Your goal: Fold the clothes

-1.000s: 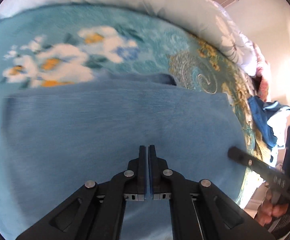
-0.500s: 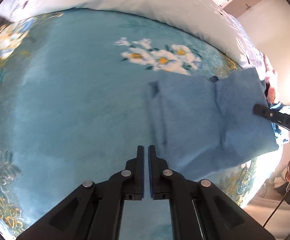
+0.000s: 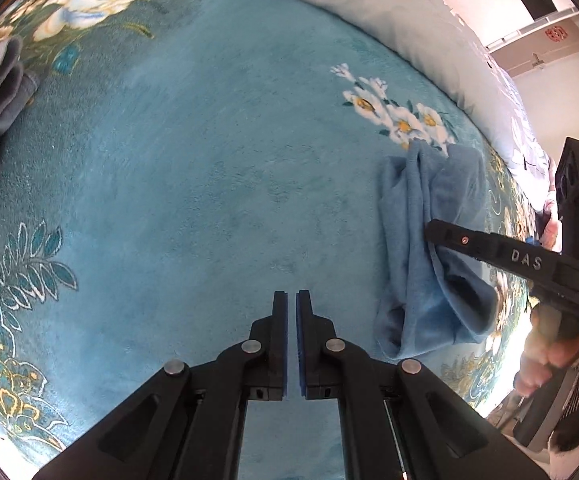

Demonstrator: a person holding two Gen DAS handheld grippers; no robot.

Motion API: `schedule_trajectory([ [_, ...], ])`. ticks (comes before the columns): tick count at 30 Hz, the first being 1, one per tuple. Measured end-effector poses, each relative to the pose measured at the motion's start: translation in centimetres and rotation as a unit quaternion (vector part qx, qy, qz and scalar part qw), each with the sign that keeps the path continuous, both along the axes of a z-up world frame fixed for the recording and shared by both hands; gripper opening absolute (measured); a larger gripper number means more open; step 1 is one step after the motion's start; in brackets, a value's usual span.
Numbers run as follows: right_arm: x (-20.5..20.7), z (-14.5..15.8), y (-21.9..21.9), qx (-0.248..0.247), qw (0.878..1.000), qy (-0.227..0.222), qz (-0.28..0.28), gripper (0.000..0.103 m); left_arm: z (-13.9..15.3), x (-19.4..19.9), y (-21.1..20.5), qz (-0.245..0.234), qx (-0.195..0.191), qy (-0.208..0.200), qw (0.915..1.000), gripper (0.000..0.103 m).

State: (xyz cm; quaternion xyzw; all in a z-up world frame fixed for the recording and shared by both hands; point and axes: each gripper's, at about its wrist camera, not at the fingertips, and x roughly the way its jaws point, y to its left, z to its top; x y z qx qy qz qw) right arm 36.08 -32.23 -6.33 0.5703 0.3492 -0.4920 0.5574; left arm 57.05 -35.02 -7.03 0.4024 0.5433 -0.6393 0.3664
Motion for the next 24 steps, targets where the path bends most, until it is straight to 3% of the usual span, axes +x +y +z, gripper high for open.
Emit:
schedule_trajectory([
  [4, 0.6, 1.7, 0.6, -0.03, 0.999, 0.003, 0.026, 0.012, 0.7, -1.4, -0.5, -0.011, -0.01, 0.018, 0.9997, 0.004],
  [10, -6.1, 5.8, 0.5, -0.073, 0.996, 0.027, -0.033, 0.012, 2.2, -6.4, -1.0, -0.058, -0.027, 0.085, 0.9943, 0.007],
  [13, -8.9, 6.2, -0.3, -0.073, 0.995, 0.045, -0.042, 0.013, 2.2, -10.1, -1.0, -0.085, -0.02, 0.108, 0.9902, 0.023],
  [15, -10.5, 6.3, -0.6, -0.07, 0.996, 0.052, -0.037, 0.019, 1.6, -12.2, -0.5, -0.104, -0.008, 0.111, 0.9883, 0.027],
  [17, -11.1, 6.4, -1.2, -0.075, 0.996, 0.054, -0.019, 0.036, 1.0, -13.4, 0.2, -0.109, 0.004, 0.103, 0.9887, 0.03],
  [19, -11.4, 6.4, -1.8, -0.079, 0.995, 0.057, 0.003, 0.043, 0.4, -14.2, 0.7, -0.105, 0.017, 0.092, 0.99, 0.037],
  [24, -10.7, 6.1, -3.9, -0.091, 0.992, 0.065, 0.063, 0.051, 0.2, -14.0, 1.3, -0.076, 0.03, 0.102, 0.9915, 0.043],
])
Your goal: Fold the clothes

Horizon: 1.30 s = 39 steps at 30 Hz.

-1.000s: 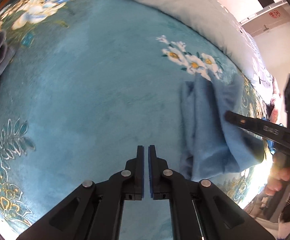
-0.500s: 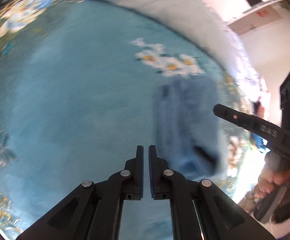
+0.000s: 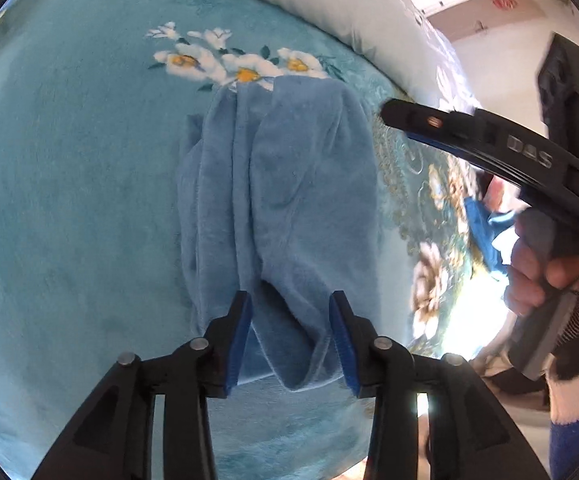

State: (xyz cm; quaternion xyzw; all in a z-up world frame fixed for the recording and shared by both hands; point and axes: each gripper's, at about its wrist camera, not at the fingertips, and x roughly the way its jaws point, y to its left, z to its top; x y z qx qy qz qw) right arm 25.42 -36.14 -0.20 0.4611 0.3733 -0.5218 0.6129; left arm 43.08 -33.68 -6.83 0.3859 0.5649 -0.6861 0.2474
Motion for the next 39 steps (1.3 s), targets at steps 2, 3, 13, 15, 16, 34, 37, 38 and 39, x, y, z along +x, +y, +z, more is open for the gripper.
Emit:
schedule_trajectory([
  [2, 0.7, -0.4, -1.1, -0.002, 1.0, 0.003, 0.031, 0.052, 0.1, -0.1, 0.3, -0.001, -0.002, 0.004, 1.0, 0.043],
  [3, 1.0, -0.6, -1.6, -0.003, 0.999, 0.005, 0.047, 0.052, 0.1, -0.1, 0.3, -0.001, -0.001, 0.005, 1.0, 0.043],
  [13, 3.4, -3.5, -4.5, 0.035, 0.975, 0.023, 0.217, 0.056, 0.4, -0.1, 1.3, 0.01, 0.005, 0.024, 0.9996, 0.043],
  [15, 3.6, -3.8, -4.6, 0.042, 0.972, 0.026, 0.231, 0.056, 0.7, -0.1, 1.4, 0.013, 0.005, 0.027, 0.9995, 0.043],
  [16, 3.7, -3.8, -4.6, 0.044, 0.97, 0.031, 0.239, 0.056, 1.0, 0.1, 1.5, 0.014, -0.001, 0.028, 0.9995, 0.043],
  [34, 5.6, -4.8, -4.6, 0.071, 0.956, 0.06, 0.277, 0.032, -0.3, 0.9, 2.3, 0.044, 0.034, 0.061, 0.9966, 0.033],
  [37, 5.9, -4.7, -4.2, 0.071, 0.954, 0.062, 0.285, 0.015, -0.4, 1.7, 2.3, 0.054, 0.034, 0.065, 0.9958, 0.006],
  [38, 6.0, -4.7, -4.1, 0.07, 0.953, 0.062, 0.288, 0.011, -0.3, 1.9, 2.3, 0.056, 0.032, 0.068, 0.9956, 0.005],
  [39, 6.1, -4.6, -4.0, 0.07, 0.953, 0.061, 0.29, 0.01, -0.2, 2.1, 2.4, 0.056, 0.03, 0.071, 0.9955, 0.004],
])
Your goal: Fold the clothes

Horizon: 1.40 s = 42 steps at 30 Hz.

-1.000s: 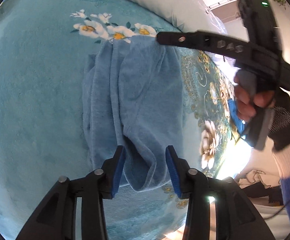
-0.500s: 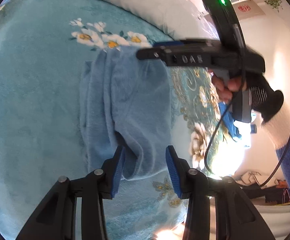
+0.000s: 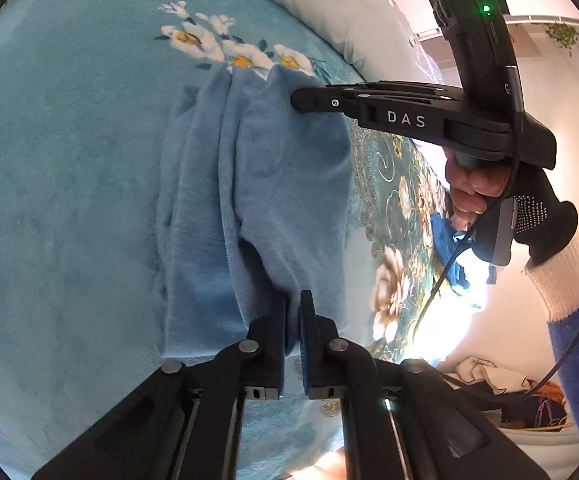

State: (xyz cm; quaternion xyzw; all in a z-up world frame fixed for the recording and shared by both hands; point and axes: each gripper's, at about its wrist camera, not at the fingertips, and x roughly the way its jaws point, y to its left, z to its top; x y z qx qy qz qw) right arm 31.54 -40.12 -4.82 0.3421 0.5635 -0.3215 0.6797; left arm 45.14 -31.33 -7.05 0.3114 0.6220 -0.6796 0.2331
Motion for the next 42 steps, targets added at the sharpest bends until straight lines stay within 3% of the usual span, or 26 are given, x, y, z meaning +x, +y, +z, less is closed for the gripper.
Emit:
schedule_trajectory([
  [5, 0.6, 1.2, 0.1, -0.019, 1.0, -0.002, -0.006, 0.009, 1.2, 2.1, 0.5, 0.01, -0.014, 0.005, 0.9998, 0.003],
  [10, 3.0, 3.4, 0.2, -0.044, 0.998, -0.032, 0.015, 0.009, 1.7, 5.3, 0.9, 0.025, -0.022, -0.013, 0.9994, 0.003],
  [15, 4.7, 1.3, -0.7, -0.029, 0.999, -0.023, 0.013, 0.009, 0.3, 6.6, 1.0, 0.041, -0.016, -0.031, 0.9985, 0.003],
  [20, 5.2, -1.6, -1.1, -0.005, 1.0, -0.008, 0.001, 0.009, -2.2, 6.3, 1.3, 0.028, -0.004, -0.061, 0.9977, 0.003],
  [25, 5.4, -3.5, -1.2, 0.008, 1.0, 0.002, -0.01, 0.01, -3.0, 6.7, 1.0, 0.023, -0.001, -0.066, 0.9975, 0.003],
  [30, 5.2, -2.6, -0.9, -0.007, 1.0, -0.003, -0.022, 0.013, -1.9, 6.9, 0.8, 0.008, -0.002, -0.04, 0.9992, 0.003],
  [32, 4.5, -1.4, -0.4, -0.023, 0.999, -0.015, -0.041, 0.029, -1.2, 7.0, 0.7, 0.002, 0.0, -0.027, 0.9996, 0.004],
  [34, 3.7, -0.1, 0.2, -0.041, 0.996, -0.032, -0.069, 0.047, -0.3, 7.2, 0.5, -0.003, -0.005, -0.023, 0.9997, 0.009],
  [36, 2.5, 1.1, 1.3, -0.061, 0.991, -0.056, -0.109, 0.059, 0.6, 7.4, 0.3, -0.008, -0.01, -0.018, 0.9998, 0.037],
  [37, 1.6, 1.9, 2.3, -0.073, 0.985, -0.071, -0.141, 0.066, 1.1, 7.4, 0.2, -0.011, -0.017, -0.018, 0.9996, 0.044],
  [39, -0.2, 2.9, 4.6, -0.09, 0.97, -0.094, -0.207, 0.072, 2.3, 7.4, -0.5, -0.02, -0.048, -0.02, 0.9984, 0.066],
  [42, -3.3, 2.4, 9.5, -0.082, 0.935, -0.119, -0.324, 0.08, 3.2, 7.0, -2.1, -0.032, -0.091, -0.03, 0.9949, 0.079],
])
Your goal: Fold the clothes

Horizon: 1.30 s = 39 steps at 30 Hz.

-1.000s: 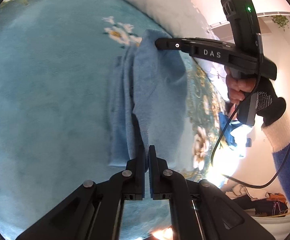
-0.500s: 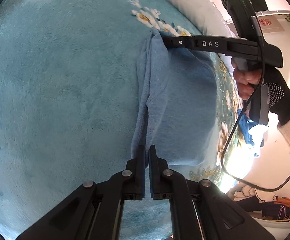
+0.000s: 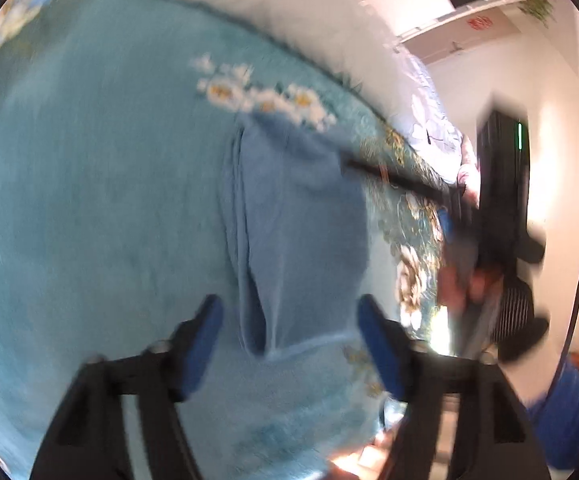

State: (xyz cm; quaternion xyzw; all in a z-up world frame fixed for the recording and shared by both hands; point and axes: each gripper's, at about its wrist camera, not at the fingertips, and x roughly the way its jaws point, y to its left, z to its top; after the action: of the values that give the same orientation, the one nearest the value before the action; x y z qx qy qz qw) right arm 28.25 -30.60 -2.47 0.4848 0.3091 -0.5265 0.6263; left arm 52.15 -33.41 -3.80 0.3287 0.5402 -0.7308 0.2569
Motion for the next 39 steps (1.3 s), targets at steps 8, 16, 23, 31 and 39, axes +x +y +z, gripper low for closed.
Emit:
schedule_trajectory([
  [8, -2.6, -3.7, 11.3, 0.058, 0.982, -0.097, -0.151, 0.103, -1.5, -4.8, -5.5, -0.039, -0.038, -0.025, 0.9982, 0.084],
  [16, -1.8, -3.5, 14.8, 0.011, 0.976, -0.086, -0.201, 0.103, -3.1, -8.2, -7.2, -0.19, -0.085, -0.111, 0.9717, 0.091],
  [23, -2.7, -4.6, 16.7, 0.004, 0.955, -0.112, -0.273, 0.103, -2.7, -8.5, -6.6, -0.261, -0.118, -0.135, 0.9487, 0.103],
  [31, -1.8, -5.5, 16.1, 0.002, 0.951, -0.121, -0.286, 0.103, -2.2, -9.1, -7.8, -0.309, -0.171, -0.167, 0.9204, 0.103],
  [39, -0.9, -5.7, 16.3, -0.002, 0.933, -0.137, -0.332, 0.103, -1.8, -9.1, -9.5, -0.311, -0.181, -0.135, 0.9232, 0.103],
])
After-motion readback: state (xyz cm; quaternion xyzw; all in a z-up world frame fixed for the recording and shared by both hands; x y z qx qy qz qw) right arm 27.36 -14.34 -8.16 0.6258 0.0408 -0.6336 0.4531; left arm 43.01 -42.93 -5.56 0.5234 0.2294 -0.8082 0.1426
